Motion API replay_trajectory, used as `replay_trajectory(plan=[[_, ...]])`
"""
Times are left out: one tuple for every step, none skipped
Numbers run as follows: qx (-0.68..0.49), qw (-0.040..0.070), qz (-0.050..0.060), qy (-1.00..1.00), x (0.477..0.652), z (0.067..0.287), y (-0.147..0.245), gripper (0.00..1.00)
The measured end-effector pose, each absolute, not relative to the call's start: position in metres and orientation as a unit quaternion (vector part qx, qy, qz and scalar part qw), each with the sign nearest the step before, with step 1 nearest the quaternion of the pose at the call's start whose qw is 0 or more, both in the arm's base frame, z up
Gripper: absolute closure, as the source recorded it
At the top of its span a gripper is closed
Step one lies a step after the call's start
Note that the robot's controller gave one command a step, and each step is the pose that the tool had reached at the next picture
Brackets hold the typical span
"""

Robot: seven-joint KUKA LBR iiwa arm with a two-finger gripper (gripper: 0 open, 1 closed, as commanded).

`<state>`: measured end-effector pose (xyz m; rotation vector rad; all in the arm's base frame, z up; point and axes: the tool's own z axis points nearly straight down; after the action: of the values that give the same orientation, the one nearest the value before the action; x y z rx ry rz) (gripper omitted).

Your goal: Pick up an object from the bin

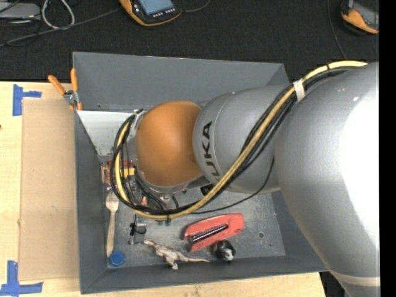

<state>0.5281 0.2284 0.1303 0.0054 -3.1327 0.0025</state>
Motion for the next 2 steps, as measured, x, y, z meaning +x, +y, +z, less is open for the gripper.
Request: replay_trajectory(plan=[[-0.001, 0.001, 0.000, -1.000, 0.530, 0.135, 0.227, 0.00], [-0.057, -0.001, -0.002, -0.998, 0.544, 0.103, 0.193, 0.00]])
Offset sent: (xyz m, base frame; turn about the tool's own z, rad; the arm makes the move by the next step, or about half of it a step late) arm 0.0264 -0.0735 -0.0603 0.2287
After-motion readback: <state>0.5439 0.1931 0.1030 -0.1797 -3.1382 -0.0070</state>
